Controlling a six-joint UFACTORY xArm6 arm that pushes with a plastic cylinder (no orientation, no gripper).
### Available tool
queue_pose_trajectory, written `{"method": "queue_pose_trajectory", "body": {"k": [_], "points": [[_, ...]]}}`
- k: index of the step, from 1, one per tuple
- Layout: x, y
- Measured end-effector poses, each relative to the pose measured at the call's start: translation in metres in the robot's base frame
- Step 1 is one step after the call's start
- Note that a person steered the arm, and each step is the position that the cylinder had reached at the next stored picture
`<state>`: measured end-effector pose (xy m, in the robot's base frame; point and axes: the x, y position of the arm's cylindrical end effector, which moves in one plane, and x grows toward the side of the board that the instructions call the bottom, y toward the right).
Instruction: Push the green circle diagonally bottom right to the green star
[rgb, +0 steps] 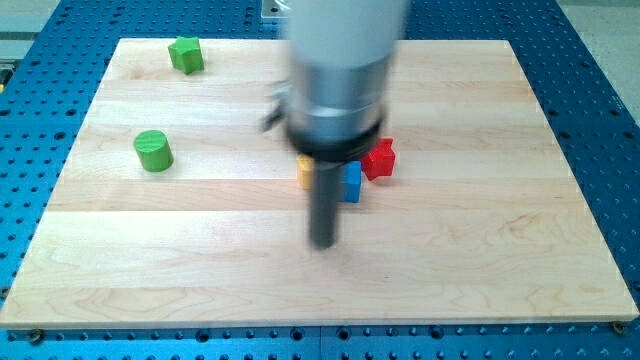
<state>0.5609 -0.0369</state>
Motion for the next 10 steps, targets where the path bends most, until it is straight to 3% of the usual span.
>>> {"method": "queue_pose_trajectory", "body": {"k": [1, 2, 3, 4, 5, 6, 7, 9, 10], "points": [[-0.006, -0.155], [-0.052, -0.201], [-0.127, -0.169], [-0.205, -0.064], [-0.203, -0.1], [-0.229, -0.119], [-0.257, -0.057], [-0.317, -0.005], [-0.264, 0.028]]}}
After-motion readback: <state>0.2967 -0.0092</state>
